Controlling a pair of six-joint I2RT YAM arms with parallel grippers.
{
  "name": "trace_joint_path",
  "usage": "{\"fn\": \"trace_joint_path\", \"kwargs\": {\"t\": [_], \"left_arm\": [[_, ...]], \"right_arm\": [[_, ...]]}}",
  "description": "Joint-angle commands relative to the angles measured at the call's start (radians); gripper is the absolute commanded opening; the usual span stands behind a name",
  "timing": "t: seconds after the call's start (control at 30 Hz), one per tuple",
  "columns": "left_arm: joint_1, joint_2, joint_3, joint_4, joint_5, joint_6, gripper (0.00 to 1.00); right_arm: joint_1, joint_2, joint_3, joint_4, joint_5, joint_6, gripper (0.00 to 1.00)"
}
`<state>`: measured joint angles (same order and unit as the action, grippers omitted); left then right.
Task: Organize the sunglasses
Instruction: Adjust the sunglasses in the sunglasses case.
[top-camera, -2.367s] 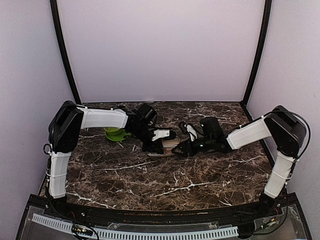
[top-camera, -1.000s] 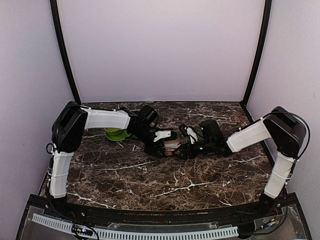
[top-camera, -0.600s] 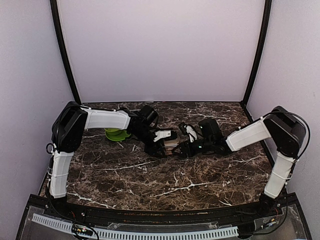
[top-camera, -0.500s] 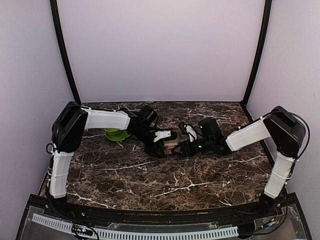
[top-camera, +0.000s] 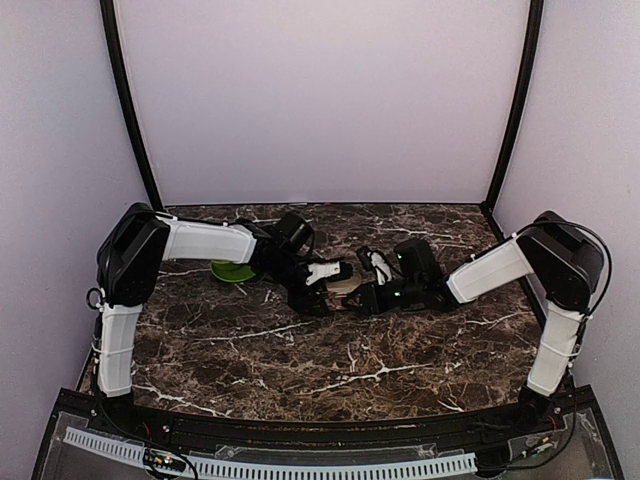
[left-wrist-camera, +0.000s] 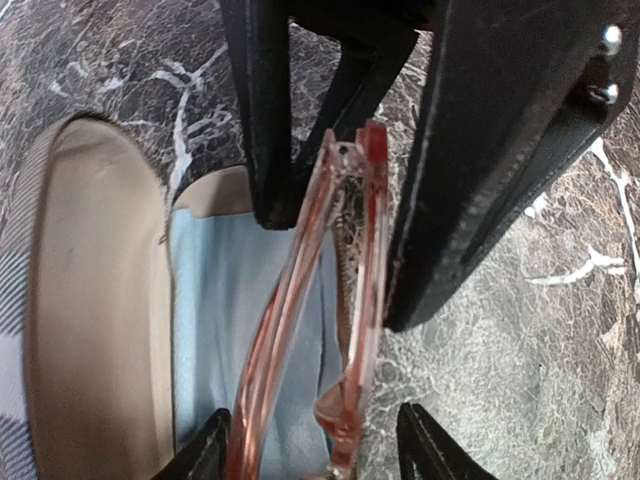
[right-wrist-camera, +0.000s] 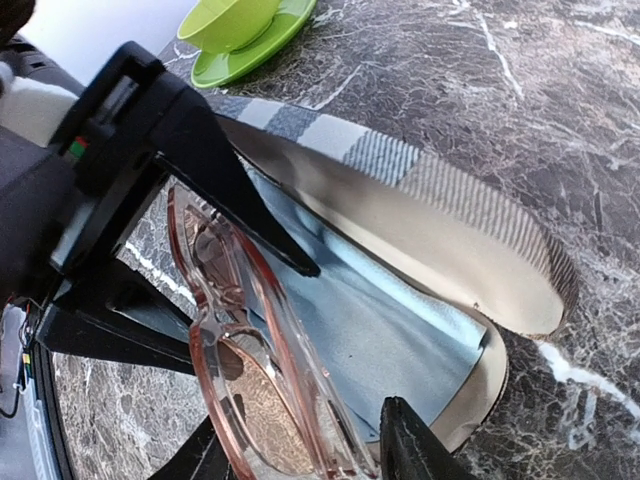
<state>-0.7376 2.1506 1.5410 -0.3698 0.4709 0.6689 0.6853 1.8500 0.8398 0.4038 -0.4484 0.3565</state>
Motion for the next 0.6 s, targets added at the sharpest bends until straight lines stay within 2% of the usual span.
{"fn": "trace_joint_path", "kwargs": {"t": [0.0,0.57], "left_arm": [[-0.002,-0.089,-0.041,0.039,-0.031,-0.019,0.55],[-0.002,-0.182,-0.162,0.207,-0.131,-0.062,0.58]], "right_arm": [[-0.016,0.029,0.022,0.034,-0.003,0.062,0.47],[-0.035,0.052,0.073,-0.052,0.027,0.129,0.46]]}}
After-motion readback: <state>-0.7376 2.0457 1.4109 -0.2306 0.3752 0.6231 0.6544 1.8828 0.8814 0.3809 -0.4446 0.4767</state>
